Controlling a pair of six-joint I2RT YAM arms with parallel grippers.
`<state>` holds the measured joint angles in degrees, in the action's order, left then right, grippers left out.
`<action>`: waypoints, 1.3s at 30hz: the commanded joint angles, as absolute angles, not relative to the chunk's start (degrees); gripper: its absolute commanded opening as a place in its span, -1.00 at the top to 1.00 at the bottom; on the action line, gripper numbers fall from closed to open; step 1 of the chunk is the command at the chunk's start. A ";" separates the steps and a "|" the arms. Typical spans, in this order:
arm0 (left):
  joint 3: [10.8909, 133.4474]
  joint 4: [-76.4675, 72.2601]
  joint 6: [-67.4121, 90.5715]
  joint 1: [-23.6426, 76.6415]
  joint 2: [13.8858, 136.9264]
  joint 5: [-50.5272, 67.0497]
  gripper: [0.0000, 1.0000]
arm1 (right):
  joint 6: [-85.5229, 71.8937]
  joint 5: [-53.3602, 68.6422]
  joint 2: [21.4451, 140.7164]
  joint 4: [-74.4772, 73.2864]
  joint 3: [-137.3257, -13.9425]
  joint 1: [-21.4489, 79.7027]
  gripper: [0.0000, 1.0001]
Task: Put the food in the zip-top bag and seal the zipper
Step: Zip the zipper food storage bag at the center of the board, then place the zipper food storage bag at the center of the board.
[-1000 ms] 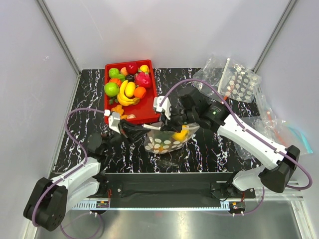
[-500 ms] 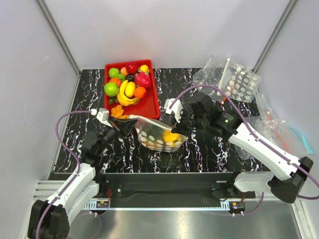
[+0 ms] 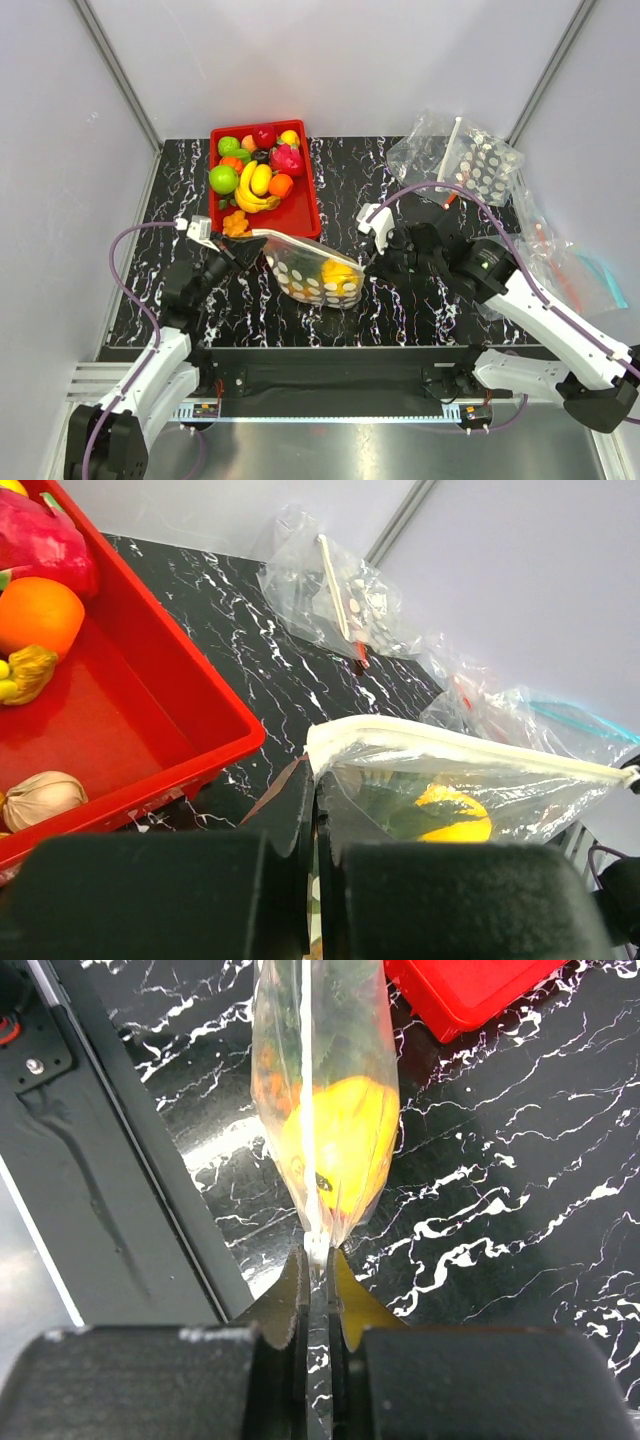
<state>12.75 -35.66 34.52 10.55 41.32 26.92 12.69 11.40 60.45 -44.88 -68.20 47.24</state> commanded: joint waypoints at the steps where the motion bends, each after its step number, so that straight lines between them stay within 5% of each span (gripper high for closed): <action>1: 15.90 -36.66 31.91 9.40 41.22 24.07 1.00 | 10.46 10.19 58.18 -48.60 -68.20 46.76 0.99; 4: 16.78 -37.79 32.08 9.41 42.27 26.97 1.00 | 9.76 10.98 59.06 -47.38 -68.11 46.67 0.75; 5: 16.96 -37.97 32.34 9.40 42.62 28.55 1.00 | 9.76 11.42 59.32 -45.98 -68.20 46.76 0.36; 8: 17.31 -38.41 32.08 10.02 43.50 29.88 1.00 | 10.28 13.88 60.90 -42.55 -69.77 46.67 -0.17; 19: 17.05 -38.32 30.76 10.90 42.63 30.23 1.00 | 14.24 17.57 80.06 -41.04 -83.84 46.67 -0.47; 24: 17.23 -38.14 30.76 10.99 42.63 30.23 1.00 | 13.36 24.41 86.91 -43.41 -87.88 46.76 -0.25; 28: 17.84 -39.11 31.64 10.90 42.63 31.20 0.99 | 12.31 25.31 89.12 -45.09 -88.42 47.55 0.18; 29: 18.28 -39.11 32.25 10.99 42.71 31.81 0.91 | 12.04 25.75 88.95 -44.91 -88.16 47.64 0.49; 30: 18.63 -38.24 32.60 10.90 42.80 32.25 0.56 | 11.61 26.80 88.25 -44.74 -87.89 48.07 0.59; 32: 20.39 -36.49 33.75 10.90 42.89 33.92 0.25 | 10.21 27.24 87.02 -43.95 -86.49 48.60 0.93; 39: 31.18 -16.39 29.28 10.90 38.85 32.61 -0.10 | 8.79 28.03 80.79 -47.81 -84.73 53.69 1.00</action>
<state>23.59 -26.30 32.51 10.79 41.41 32.56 10.22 25.23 86.02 -46.33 -84.99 51.35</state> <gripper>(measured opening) 0.533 0.013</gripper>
